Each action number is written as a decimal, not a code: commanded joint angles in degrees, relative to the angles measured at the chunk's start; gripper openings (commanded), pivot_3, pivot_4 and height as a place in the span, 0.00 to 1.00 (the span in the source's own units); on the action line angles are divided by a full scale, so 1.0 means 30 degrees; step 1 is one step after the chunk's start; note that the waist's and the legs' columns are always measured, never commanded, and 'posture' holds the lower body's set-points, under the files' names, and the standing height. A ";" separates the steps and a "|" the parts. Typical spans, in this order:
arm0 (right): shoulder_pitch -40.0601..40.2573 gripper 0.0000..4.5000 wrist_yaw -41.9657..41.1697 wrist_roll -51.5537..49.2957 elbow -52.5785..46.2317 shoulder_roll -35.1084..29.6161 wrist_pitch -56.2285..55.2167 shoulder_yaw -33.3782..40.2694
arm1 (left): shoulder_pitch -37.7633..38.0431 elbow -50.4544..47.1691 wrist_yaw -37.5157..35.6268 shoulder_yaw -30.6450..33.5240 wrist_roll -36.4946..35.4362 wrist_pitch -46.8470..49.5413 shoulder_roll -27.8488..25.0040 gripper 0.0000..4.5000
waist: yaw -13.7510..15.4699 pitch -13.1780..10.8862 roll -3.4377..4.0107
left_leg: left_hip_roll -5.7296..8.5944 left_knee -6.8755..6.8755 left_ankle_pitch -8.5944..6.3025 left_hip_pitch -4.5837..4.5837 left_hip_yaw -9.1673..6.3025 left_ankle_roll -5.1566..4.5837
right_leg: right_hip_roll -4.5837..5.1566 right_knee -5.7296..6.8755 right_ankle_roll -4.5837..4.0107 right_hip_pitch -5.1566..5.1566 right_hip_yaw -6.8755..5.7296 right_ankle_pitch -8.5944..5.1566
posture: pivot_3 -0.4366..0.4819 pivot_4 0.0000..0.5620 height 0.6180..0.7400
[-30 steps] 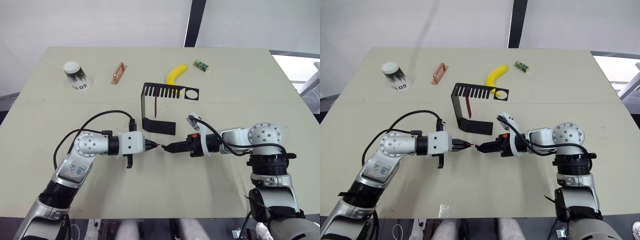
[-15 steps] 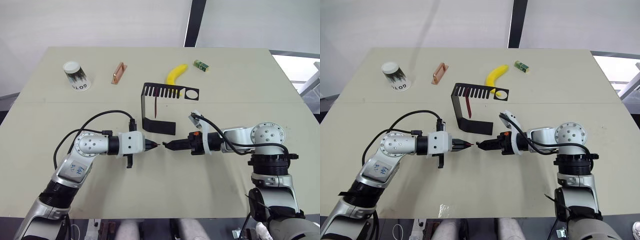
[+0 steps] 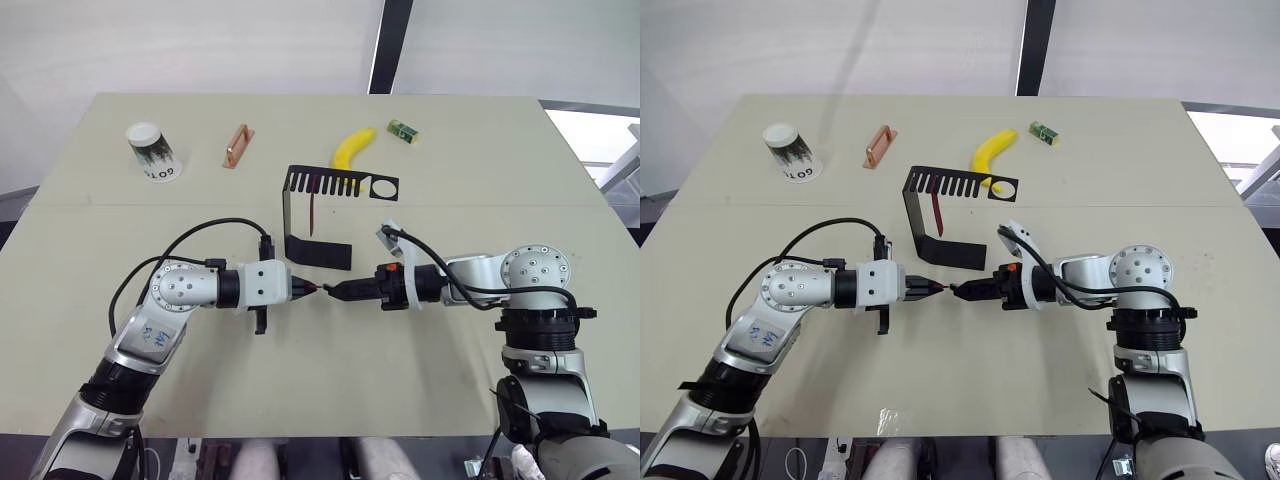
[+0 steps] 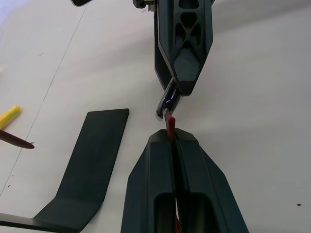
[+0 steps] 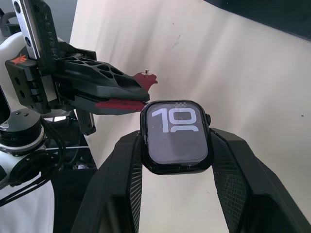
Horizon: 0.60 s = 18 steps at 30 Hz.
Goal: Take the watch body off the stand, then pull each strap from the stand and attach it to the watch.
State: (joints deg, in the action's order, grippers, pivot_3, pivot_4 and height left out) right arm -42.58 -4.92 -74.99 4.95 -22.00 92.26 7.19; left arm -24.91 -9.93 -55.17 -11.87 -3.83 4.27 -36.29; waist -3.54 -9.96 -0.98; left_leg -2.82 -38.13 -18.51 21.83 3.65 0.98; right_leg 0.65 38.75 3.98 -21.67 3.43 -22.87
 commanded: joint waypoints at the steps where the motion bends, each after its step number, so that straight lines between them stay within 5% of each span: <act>1: -0.0106 0.34 0.0388 -0.0848 -0.0488 0.0083 0.0080 0.0318 | -0.0241 -0.0050 -0.0011 -0.0018 0.0008 -0.0113 0.0095 0.00 | -0.0001 0.0000 0.0000 | 0.0000 0.0000 0.0000 0.0006 0.0000 0.0000 | 0.0000 0.0000 0.0000 -0.0004 -0.0001 0.0000 | 0.48 0.27 1.00; 18: -0.0081 0.34 0.1020 -0.0968 -0.0319 0.0092 0.0080 0.0447 | -0.0448 -0.0110 -0.0006 -0.0017 -0.0163 0.0074 0.0252 0.00 | -0.0026 0.0000 0.0000 | 0.0003 -0.0049 0.0028 0.0229 0.0004 -0.0003 | 0.0005 0.0121 0.0001 -0.0268 -0.0001 0.0001 | 0.48 0.27 1.00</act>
State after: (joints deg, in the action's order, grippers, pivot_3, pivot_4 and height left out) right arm -42.57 -2.24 -77.06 4.92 -21.89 92.26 7.19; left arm -25.78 -8.24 -55.15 -12.02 -3.85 4.65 -35.92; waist -3.62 -9.96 -0.98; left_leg -2.81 -38.28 -18.43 22.52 3.66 0.97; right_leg 0.67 39.12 3.98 -22.47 3.42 -22.86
